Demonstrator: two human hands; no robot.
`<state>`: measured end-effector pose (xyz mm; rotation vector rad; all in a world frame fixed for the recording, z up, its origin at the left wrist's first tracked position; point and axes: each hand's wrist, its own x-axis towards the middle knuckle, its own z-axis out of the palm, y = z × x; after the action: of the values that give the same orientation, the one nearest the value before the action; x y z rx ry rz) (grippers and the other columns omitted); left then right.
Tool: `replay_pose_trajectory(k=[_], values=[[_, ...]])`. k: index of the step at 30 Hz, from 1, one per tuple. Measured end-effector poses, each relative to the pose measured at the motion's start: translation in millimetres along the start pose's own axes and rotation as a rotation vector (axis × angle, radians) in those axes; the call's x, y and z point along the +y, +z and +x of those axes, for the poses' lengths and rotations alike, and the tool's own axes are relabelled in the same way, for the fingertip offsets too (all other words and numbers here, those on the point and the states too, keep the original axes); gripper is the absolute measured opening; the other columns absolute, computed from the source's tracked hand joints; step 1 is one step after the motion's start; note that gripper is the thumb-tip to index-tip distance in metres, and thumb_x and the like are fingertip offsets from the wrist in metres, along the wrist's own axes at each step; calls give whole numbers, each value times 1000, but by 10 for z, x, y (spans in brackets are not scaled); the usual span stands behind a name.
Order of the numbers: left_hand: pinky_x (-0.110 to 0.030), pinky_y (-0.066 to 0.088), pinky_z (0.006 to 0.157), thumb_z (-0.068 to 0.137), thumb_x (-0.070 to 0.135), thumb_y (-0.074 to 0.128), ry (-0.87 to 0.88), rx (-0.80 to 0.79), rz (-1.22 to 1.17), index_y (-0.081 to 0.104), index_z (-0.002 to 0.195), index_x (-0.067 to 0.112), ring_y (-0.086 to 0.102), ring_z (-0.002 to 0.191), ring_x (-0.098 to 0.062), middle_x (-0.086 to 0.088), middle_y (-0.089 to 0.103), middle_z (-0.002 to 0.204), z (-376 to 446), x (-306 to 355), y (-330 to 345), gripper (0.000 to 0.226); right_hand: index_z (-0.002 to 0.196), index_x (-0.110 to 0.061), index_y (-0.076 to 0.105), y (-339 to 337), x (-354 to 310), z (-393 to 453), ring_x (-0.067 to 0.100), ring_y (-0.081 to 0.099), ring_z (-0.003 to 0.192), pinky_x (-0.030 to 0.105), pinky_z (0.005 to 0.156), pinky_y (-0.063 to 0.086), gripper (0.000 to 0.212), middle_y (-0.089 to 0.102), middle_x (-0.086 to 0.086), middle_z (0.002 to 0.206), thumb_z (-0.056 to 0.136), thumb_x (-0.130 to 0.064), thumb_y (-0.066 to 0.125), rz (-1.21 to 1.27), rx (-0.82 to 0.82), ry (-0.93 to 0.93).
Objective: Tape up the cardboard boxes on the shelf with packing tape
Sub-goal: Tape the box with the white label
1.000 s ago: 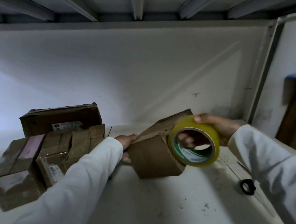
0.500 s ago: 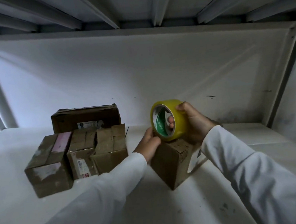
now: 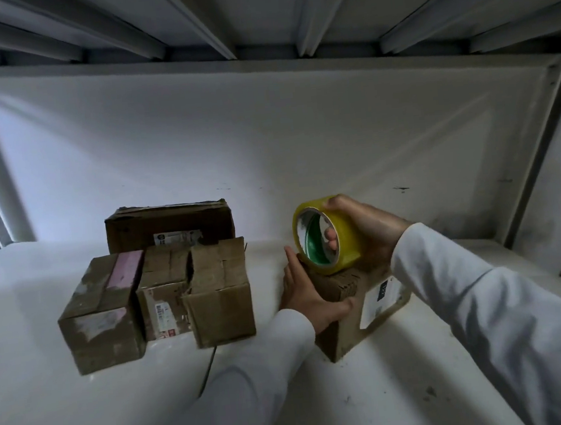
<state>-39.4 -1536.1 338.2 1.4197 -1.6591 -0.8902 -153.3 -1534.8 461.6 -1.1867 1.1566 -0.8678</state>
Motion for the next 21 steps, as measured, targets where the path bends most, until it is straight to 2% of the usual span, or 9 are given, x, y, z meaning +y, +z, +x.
replay_pose_trajectory(k=[3,5,7,10,12,14,16,19,21], values=[[-41,22,116,66,34,84,-9,9,-38,-20,147,30,10,145,-24,4,4,156,9,47,-14,132,69,-10,63,-62,-233,-206,18,56,51,28,63,50,36,60,4,60,79,-45,62,-206,-22,163],[-45,24,116,65,28,86,-39,28,-110,-16,148,30,13,144,-26,2,7,156,26,76,-43,131,80,-13,67,-130,-325,-324,21,62,60,31,67,55,37,66,5,68,75,-49,67,-376,9,194],[-46,25,115,63,25,87,-31,22,-107,-15,148,30,14,144,-27,2,7,156,27,90,-46,133,84,-17,67,-208,-355,-433,22,66,63,30,64,57,33,71,5,69,77,-49,67,-482,69,185],[-47,26,115,59,20,88,-36,1,-158,-18,147,35,16,144,-27,1,9,156,33,74,-25,138,88,-18,66,-310,-250,-549,25,64,73,36,75,54,28,71,12,82,80,-45,64,-481,80,233],[-47,24,115,55,23,91,-42,-8,-197,-20,146,37,14,144,-26,0,7,157,28,76,-21,144,81,-11,64,-349,-83,-575,19,59,60,29,65,52,29,65,9,65,85,-40,59,-512,25,303],[-46,21,117,52,27,92,-54,-15,-190,-22,145,37,11,145,-25,0,4,157,36,82,-35,147,82,-8,64,-372,97,-580,16,56,54,26,60,50,33,61,5,58,84,-41,58,-515,-13,370],[-46,19,117,51,31,92,-61,-23,-136,-23,145,37,9,146,-25,-1,2,158,34,95,-49,149,81,-10,64,-379,231,-599,17,58,56,26,59,50,33,63,5,59,81,-43,60,-484,12,379],[-50,18,117,51,40,91,-70,-47,29,-27,144,36,8,146,-27,0,0,159,16,168,-83,150,74,-11,62,-394,322,-644,16,57,56,22,56,50,32,62,3,55,88,-40,56,-455,81,353],[-51,19,117,53,40,90,-82,-130,168,-33,141,33,8,146,-28,-1,-1,160,2,205,-156,151,77,-10,64,-421,350,-666,16,57,54,23,59,50,33,63,3,54,87,-39,56,-433,66,354]])
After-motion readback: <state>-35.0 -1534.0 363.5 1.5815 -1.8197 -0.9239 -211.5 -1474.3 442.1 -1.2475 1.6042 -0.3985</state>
